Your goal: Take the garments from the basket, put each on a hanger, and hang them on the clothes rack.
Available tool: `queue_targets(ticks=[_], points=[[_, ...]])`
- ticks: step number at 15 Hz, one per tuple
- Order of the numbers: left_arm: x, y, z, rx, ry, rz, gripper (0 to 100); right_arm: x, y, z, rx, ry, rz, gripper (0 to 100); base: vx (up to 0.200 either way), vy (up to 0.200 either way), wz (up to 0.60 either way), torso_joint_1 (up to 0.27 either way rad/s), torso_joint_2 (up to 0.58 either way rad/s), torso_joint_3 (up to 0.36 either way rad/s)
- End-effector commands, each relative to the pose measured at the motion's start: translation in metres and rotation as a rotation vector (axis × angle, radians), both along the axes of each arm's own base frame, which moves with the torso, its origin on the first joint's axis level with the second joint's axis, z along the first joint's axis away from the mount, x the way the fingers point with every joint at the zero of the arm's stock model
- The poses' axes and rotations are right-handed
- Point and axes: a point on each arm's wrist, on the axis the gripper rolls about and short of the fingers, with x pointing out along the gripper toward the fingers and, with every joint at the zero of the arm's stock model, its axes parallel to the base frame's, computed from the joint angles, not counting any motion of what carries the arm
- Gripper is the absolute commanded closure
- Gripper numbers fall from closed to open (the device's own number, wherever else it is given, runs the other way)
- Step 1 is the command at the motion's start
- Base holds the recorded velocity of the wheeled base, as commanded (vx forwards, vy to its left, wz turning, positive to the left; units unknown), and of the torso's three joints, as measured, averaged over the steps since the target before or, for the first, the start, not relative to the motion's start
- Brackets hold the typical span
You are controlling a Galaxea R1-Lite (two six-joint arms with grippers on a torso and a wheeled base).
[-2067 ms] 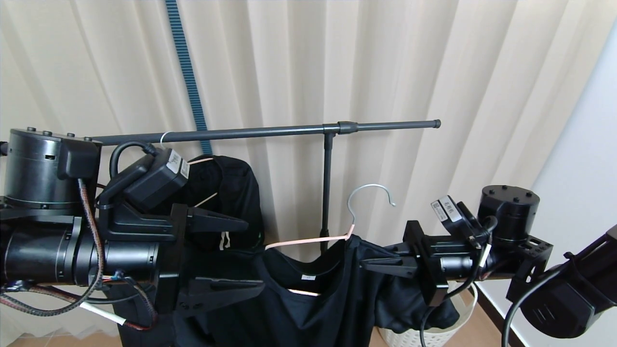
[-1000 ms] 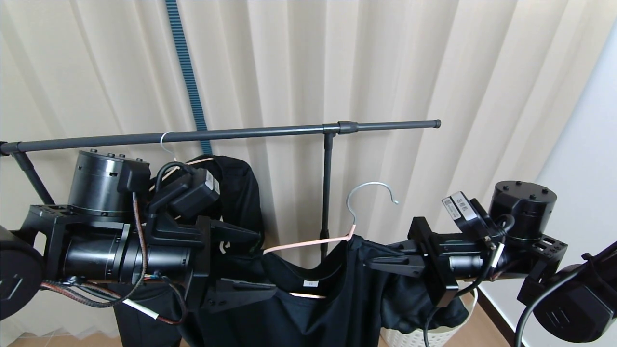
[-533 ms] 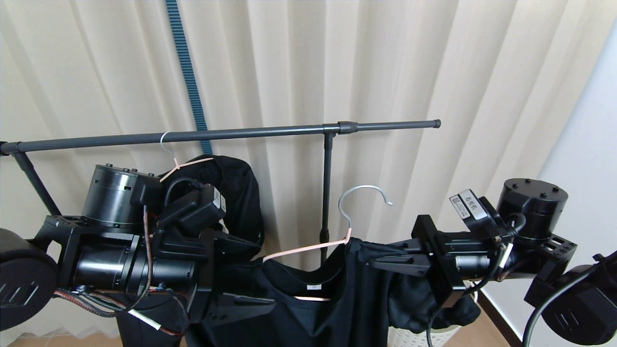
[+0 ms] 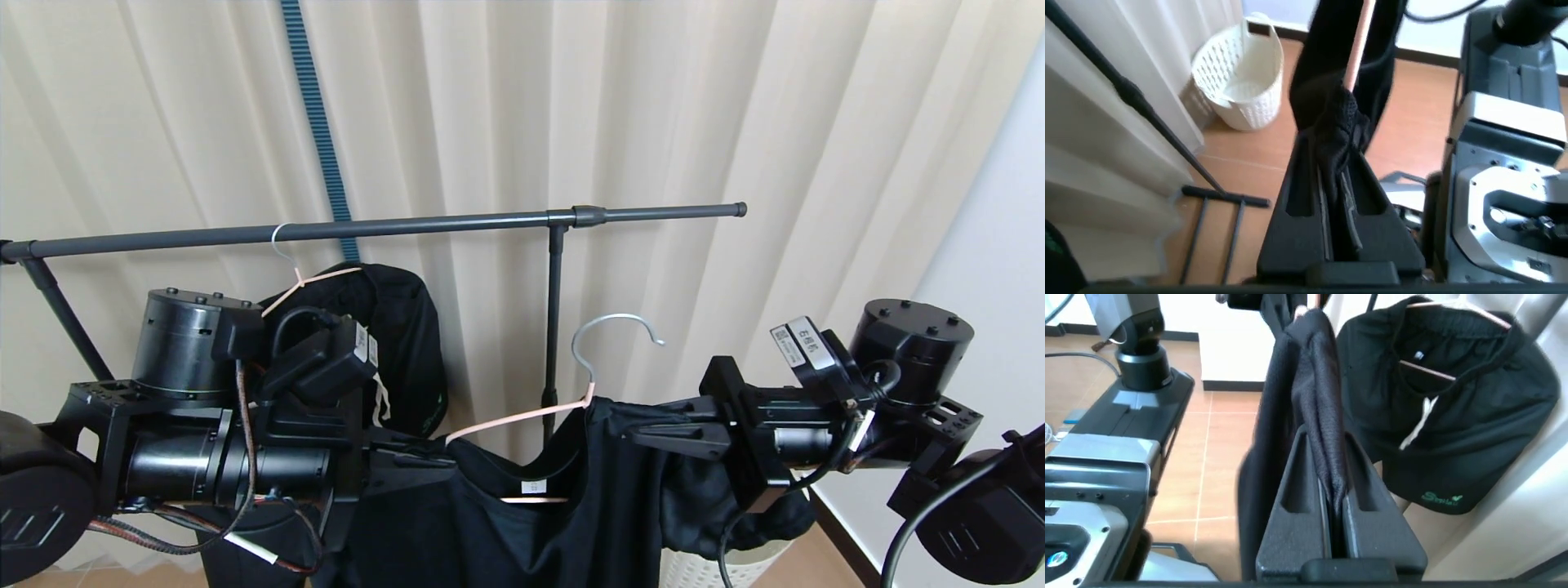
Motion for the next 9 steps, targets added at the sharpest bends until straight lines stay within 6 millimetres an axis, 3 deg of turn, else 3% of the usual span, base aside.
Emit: queue_targets(ticks=[1,4,5,9], points=[[-0.003,0.001,-0.002,0.003,0.008,0.002,100,-0.001,-0.001,-0.002,-0.003,0.006,-0.002,100,0.0,0.0,0.0,0.0,0.0,0.0],[-0.006,0.002,-0.001,0.0,0.006,0.001,100,-0.001,-0.002,-0.001,-0.001,0.002,-0.006,100,0.0,0.0,0.0,0.0,0.0,0.0],[-0.007,0.003,-0.001,-0.001,0.003,0.001,100,-0.001,-0.002,-0.001,-0.002,0.005,-0.009,0,0.0,0.0,0.0,0.0,0.0,0.0],[-0.019,0.009,0.007,-0.015,-0.022,0.011,100,0.003,-0.014,0.002,0.003,-0.009,-0.049,0,0.0,0.0,0.0,0.0,0.0,0.0]])
